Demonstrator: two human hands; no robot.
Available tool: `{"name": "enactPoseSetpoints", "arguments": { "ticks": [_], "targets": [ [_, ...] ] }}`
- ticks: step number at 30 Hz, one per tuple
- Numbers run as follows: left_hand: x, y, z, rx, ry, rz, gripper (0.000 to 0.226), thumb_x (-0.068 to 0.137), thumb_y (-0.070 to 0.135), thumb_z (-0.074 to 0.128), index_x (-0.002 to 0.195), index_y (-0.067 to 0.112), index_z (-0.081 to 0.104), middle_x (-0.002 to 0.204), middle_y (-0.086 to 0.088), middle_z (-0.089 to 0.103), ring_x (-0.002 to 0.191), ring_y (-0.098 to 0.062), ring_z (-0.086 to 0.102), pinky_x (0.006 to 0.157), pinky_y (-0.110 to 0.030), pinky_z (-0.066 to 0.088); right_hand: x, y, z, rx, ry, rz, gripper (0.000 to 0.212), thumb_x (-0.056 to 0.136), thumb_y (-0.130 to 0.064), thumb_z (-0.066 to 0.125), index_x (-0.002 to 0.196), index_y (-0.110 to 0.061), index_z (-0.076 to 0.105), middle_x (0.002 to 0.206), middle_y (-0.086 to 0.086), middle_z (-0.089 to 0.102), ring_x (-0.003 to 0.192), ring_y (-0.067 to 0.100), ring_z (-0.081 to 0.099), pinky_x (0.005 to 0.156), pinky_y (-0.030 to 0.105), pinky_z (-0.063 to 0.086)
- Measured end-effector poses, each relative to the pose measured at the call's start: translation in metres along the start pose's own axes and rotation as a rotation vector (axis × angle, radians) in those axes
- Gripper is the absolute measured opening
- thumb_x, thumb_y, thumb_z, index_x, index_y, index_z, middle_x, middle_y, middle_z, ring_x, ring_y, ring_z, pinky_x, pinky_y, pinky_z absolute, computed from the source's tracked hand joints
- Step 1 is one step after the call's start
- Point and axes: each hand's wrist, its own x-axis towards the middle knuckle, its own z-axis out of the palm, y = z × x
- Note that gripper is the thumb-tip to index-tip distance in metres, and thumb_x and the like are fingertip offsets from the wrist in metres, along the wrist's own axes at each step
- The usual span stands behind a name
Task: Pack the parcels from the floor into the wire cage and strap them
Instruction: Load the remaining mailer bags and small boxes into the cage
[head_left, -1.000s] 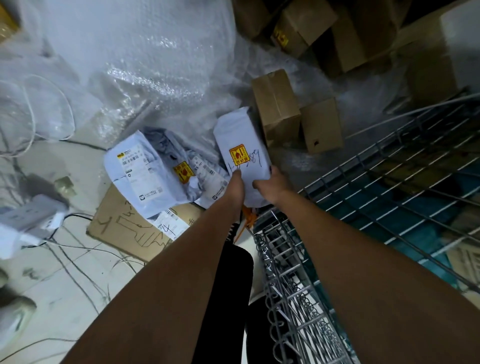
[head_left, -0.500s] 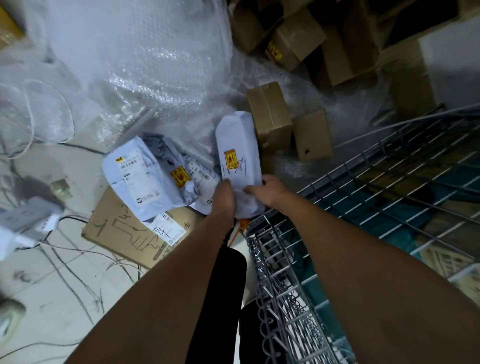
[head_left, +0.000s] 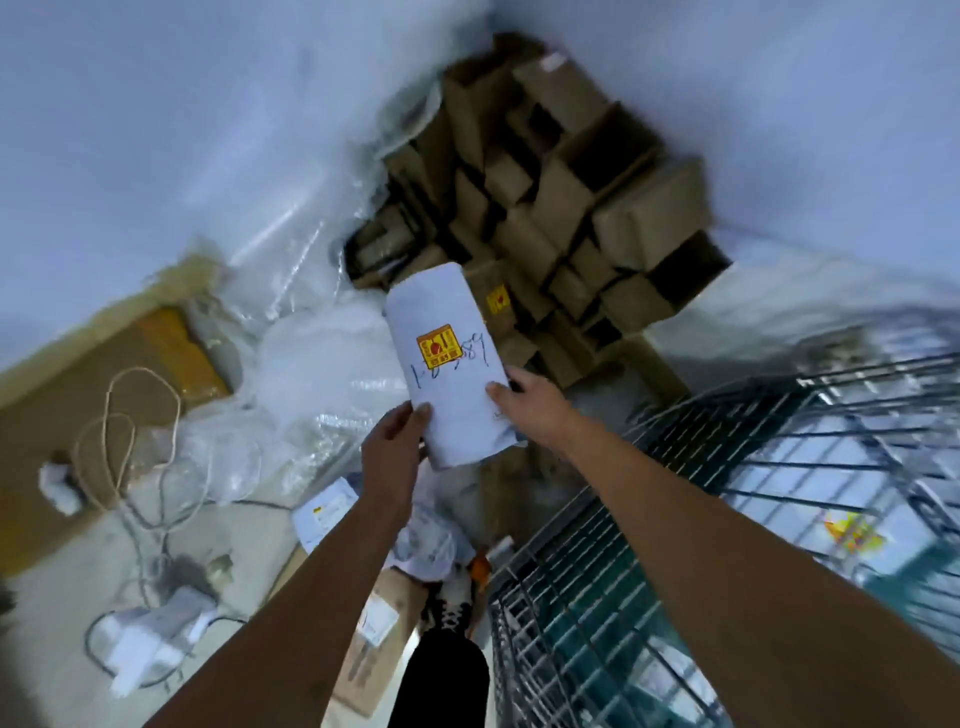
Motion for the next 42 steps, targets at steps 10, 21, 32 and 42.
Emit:
{"name": "enactPoseSetpoints", "arguments": {
  "ticks": [10,21,32,42],
  "targets": [
    [-0.171,0.073,0.122,0.037,-0.167,0.302,0.028,0.09,0.037,0.078,0.112,0.021,0.077,0.106,0.005,0.08,0.101,-0.02,0.076,0.079,-0.036,0.065,-0.204,-0.018,-0.151,0.065,0.284,-0.231,0.038,0.103,-0.046,0.051,0.14,-0.036,0.057,0.119,-0.005,0.07,0.099,0.019,0.069,0.082,0.038,0.06],
    [-0.356,-0.068,0.204,0.317,-0.519,0.264,0.022,0.091,0.032,0.078,0.112,0.028,0.072,0.105,0.011,0.079,0.097,-0.007,0.075,0.077,-0.026,0.063,-0.394,0.23,-0.201,0.481,0.51,-0.207,0.037,0.101,-0.035,0.061,0.137,-0.04,0.061,0.121,-0.01,0.074,0.108,0.016,0.072,0.081,0.03,0.061],
    [-0.379,-0.232,0.142,0.818,-0.403,-0.571,0.015,0.102,0.017,0.058,0.115,0.011,0.06,0.111,-0.012,0.064,0.09,-0.027,0.066,0.083,-0.034,0.054,-0.368,0.394,-0.103,0.298,0.205,0.116,0.026,0.099,-0.02,0.066,0.112,-0.042,0.07,0.109,-0.017,0.076,0.099,0.004,0.071,0.104,0.041,0.052],
    [-0.333,-0.219,0.135,0.527,-0.325,-0.474,0.033,0.104,-0.005,0.049,0.136,0.004,0.052,0.147,-0.028,0.054,0.128,-0.044,0.058,0.103,-0.049,0.051,-0.274,0.374,-0.038,0.001,0.061,0.14,0.054,0.105,-0.004,0.048,0.156,-0.013,0.036,0.157,0.017,0.042,0.141,0.036,0.044,0.119,0.039,0.033]
  ]
}}
